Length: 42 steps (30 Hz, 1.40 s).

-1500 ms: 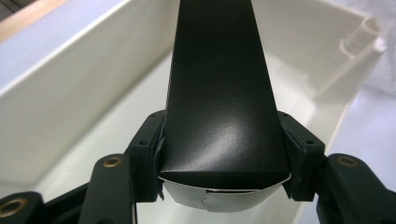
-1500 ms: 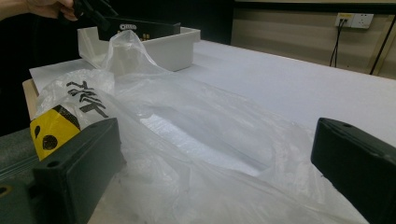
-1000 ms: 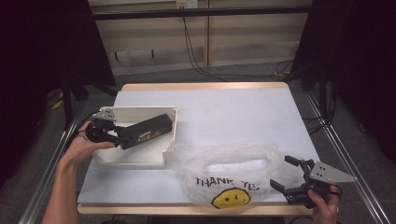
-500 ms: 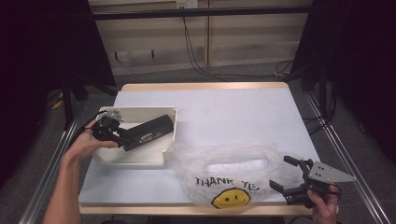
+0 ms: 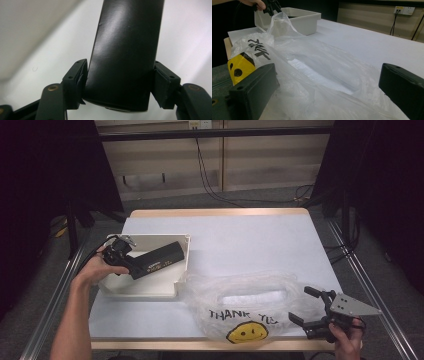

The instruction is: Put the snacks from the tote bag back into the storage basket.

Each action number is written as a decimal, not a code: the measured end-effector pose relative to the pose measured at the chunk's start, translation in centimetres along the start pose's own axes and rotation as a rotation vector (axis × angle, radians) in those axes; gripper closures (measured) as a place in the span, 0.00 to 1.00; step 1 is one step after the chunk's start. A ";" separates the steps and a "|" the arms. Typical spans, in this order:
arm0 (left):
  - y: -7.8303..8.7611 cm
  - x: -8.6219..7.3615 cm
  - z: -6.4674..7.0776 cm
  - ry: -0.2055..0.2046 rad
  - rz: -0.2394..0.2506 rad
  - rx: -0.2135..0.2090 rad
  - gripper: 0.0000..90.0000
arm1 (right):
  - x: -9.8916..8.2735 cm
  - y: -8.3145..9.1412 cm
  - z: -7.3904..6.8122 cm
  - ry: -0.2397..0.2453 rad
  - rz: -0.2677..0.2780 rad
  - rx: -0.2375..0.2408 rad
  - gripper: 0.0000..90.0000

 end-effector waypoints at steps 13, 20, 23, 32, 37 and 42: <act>-0.3 0.9 -1.4 0.084 -0.033 0.074 0.30 | -0.1 0.0 -0.1 0.012 -0.009 0.009 0.01; -0.7 2.1 -1.3 0.089 -0.039 0.089 0.27 | -0.1 -0.1 -0.2 0.014 -0.007 0.012 0.01; -0.9 2.8 -1.1 0.082 -0.053 0.088 0.25 | 0.0 -0.1 -0.2 0.013 -0.006 0.015 0.01; -1.1 3.0 -1.4 0.116 -0.051 0.084 0.21 | -0.1 -0.1 -0.3 0.014 -0.007 0.020 0.01; -1.4 3.3 -1.6 0.143 -0.041 0.071 0.19 | -0.1 -0.1 -0.2 0.013 -0.007 0.018 0.01; -1.6 3.6 -1.9 0.184 -0.028 0.065 0.13 | -0.1 -0.1 -0.3 0.014 -0.008 0.021 0.01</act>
Point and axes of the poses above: each handheld gripper's, and its own axes: y roughly backward along the jaws, x roughly out of its top, z roughly to its right, the point moved 7 cm from there along -y, roughly forward along the jaws, and after that the axes turned 11 degrees about -z, right-handed, at the moved point
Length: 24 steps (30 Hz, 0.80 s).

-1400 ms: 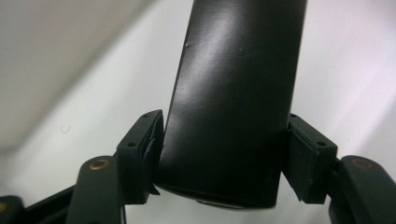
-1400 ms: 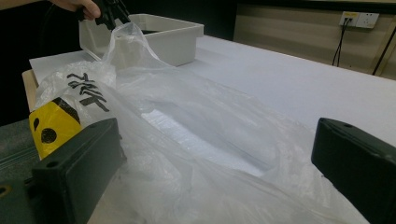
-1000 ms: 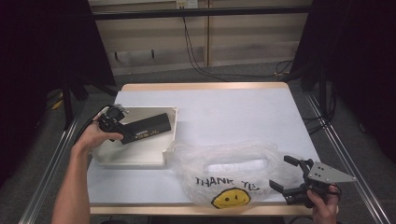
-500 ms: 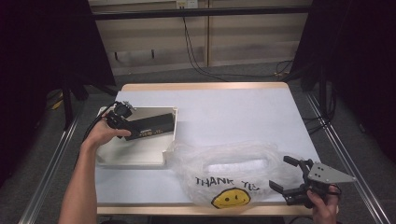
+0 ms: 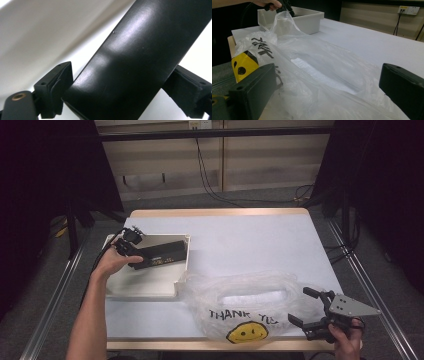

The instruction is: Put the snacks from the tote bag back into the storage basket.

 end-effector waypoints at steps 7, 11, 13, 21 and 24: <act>0.0 0.5 -0.1 0.042 0.028 -0.030 0.07 | -0.1 0.0 0.0 0.002 -0.007 0.007 0.01; -0.3 0.4 -0.1 0.039 0.012 -0.025 0.04 | 0.0 -0.1 -0.1 0.004 -0.003 0.006 0.01; -0.4 0.4 0.1 0.049 0.018 -0.016 0.03 | 0.0 -0.1 0.0 0.002 -0.002 0.007 0.01; 0.2 0.3 0.3 0.038 0.050 -0.017 0.04 | 0.0 0.1 0.0 0.001 -0.001 0.004 0.01; 0.6 0.2 0.4 0.039 0.068 -0.016 0.05 | 0.0 0.1 0.0 0.002 -0.002 0.006 0.01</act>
Point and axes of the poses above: each handheld gripper's, and its own axes: y roughly backward along the jaws, x roughly out of its top, z roughly to its right, the point moved 7 cm from there along -y, roughly forward along the jaws, and after that the axes turned 11 degrees about -z, right-handed, at the moved point
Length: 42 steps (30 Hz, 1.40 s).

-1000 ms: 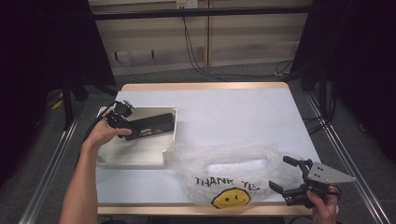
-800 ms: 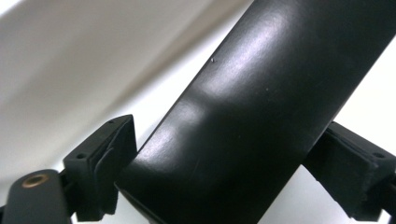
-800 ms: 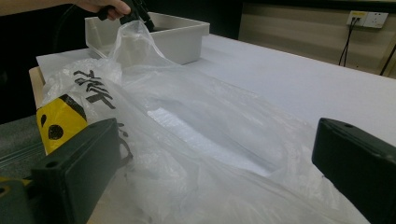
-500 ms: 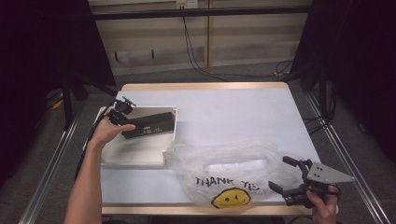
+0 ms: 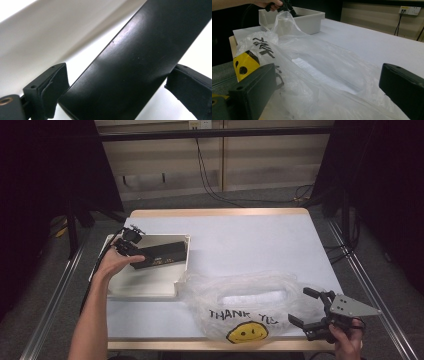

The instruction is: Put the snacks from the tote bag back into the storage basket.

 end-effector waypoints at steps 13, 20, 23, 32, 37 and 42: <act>3.2 -1.4 0.0 0.049 0.186 0.043 0.15 | 0.0 0.1 0.1 0.001 0.002 0.003 0.01; 4.7 -2.3 0.6 0.053 0.287 0.086 0.30 | 0.0 0.0 0.1 -0.002 0.007 -0.004 0.01; 5.3 -2.6 0.8 0.057 0.324 0.117 0.38 | 0.0 -0.1 0.1 -0.002 0.001 -0.003 0.01; 5.3 -4.3 3.9 -0.021 0.369 0.054 1.00 | 0.1 0.1 0.1 -0.010 0.016 -0.007 0.01; 3.2 -4.9 4.2 0.004 0.317 0.071 1.00 | 0.1 0.0 0.2 -0.009 0.015 -0.007 0.01; 1.8 -5.2 3.9 0.036 0.295 0.078 1.00 | 0.1 0.0 0.2 -0.005 0.016 -0.005 0.01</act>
Point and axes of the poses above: each handheld gripper's, and its own axes: y roughly backward along the jaws, x roughly out of its top, z roughly to its right, the point moved 7 cm from there along -y, roughly forward along the jaws, and after that the axes turned 11 degrees about -z, right-handed, at the moved point
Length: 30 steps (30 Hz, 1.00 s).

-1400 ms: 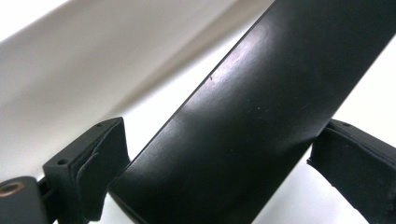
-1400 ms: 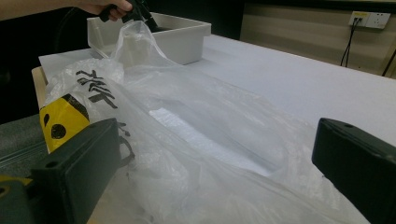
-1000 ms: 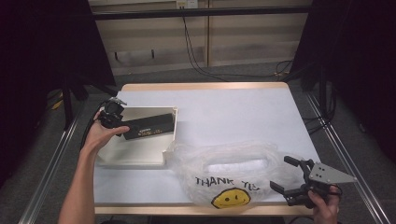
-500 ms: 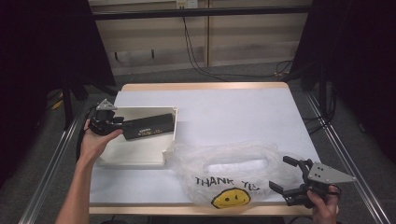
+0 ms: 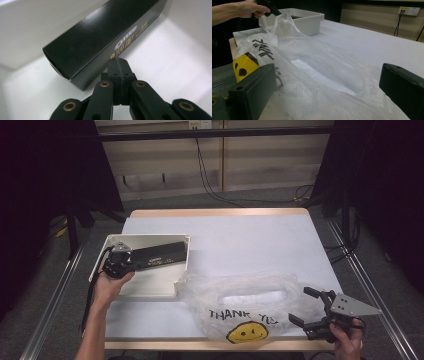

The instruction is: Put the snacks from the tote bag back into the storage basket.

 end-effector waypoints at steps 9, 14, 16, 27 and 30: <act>-2.2 -0.6 -0.9 0.030 -0.049 0.009 1.00 | -0.1 0.0 0.1 -0.002 -0.001 0.008 0.01; -2.9 -0.1 -0.7 0.045 -0.047 -0.013 1.00 | -0.3 0.1 0.2 -0.006 -0.007 0.004 0.01; -3.2 0.2 -0.6 0.047 -0.036 -0.029 1.00 | -0.4 0.1 0.2 -0.006 -0.010 0.003 0.01; -4.0 1.3 -0.7 0.042 -0.030 -0.015 1.00 | -0.3 -0.3 0.3 -0.004 -0.015 0.010 0.01; -4.3 1.4 -0.6 0.044 -0.025 0.001 1.00 | -0.2 -0.4 0.2 -0.005 -0.017 0.014 0.01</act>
Point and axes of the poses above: each handheld gripper's, and its own axes: y roughly backward along the jaws, x roughly out of its top, z roughly to its right, the point moved 7 cm from there along -y, roughly forward along the jaws, and after that the axes turned 11 degrees about -z, right-handed, at the moved point
